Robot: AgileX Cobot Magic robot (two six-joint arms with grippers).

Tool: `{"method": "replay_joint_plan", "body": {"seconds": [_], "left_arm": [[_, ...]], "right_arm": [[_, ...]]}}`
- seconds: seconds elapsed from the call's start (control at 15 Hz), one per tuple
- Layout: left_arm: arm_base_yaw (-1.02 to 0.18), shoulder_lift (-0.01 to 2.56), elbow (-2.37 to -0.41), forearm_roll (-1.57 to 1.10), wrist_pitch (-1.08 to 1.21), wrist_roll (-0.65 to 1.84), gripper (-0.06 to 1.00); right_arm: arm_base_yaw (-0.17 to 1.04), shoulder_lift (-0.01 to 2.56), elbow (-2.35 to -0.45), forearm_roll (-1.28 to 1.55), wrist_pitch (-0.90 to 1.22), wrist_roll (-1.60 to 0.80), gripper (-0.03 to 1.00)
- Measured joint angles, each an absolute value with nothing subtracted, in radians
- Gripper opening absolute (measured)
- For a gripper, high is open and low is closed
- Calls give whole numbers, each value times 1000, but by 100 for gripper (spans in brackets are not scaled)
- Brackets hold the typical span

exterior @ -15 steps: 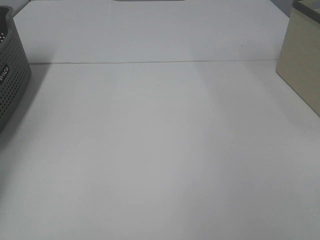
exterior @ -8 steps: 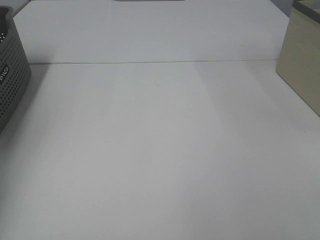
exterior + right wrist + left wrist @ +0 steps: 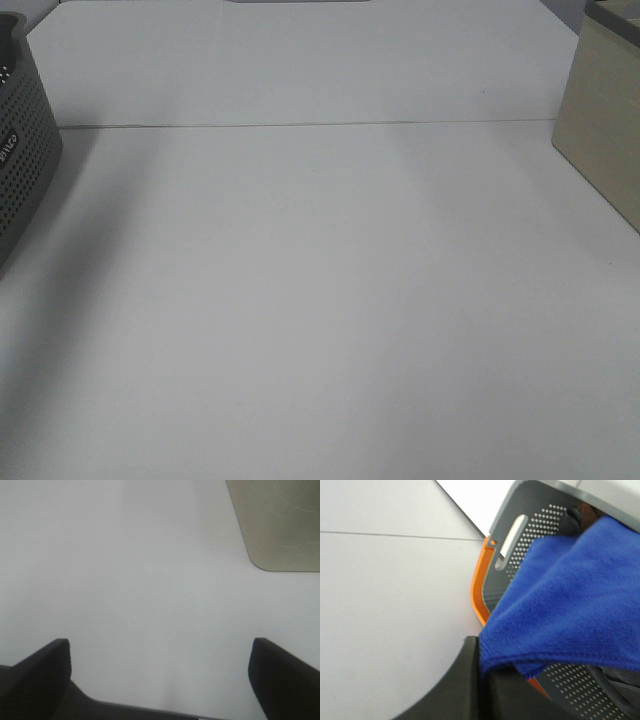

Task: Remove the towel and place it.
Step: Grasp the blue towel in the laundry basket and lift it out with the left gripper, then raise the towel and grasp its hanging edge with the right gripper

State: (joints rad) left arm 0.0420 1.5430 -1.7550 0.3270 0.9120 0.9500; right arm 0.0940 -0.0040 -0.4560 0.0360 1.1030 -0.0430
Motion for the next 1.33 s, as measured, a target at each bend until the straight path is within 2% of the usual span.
{"method": "replay_joint_plan", "body": {"seconds": [0.33, 0.6, 0.73, 0.8, 0.93, 1.07, 1.13, 1.33], "left_arm": [[-141, 1366, -1755, 380, 843, 920, 0], [-270, 1338, -1755, 387, 831, 871, 0], [-325, 1341, -1755, 387, 831, 868, 0], [-403, 1351, -1755, 387, 831, 868, 0], [-474, 1368, -1755, 387, 831, 868, 0], [-539, 1389, -1755, 386, 831, 868, 0], [-551, 1395, -1755, 386, 831, 868, 0], [-619, 1415, -1755, 386, 831, 868, 0]], "right_arm": [[94, -4, -456, 36, 1103, -43, 93], [94, 16, -466, 76, 1082, -60, 93], [94, 69, -473, 177, 1007, -137, 93], [94, 169, -475, 398, 886, -349, 93], [94, 325, -475, 643, 808, -640, 93], [94, 488, -475, 890, 795, -955, 93], [94, 537, -475, 956, 794, -1019, 93], [94, 804, -475, 1277, 798, -1426, 93]]}}
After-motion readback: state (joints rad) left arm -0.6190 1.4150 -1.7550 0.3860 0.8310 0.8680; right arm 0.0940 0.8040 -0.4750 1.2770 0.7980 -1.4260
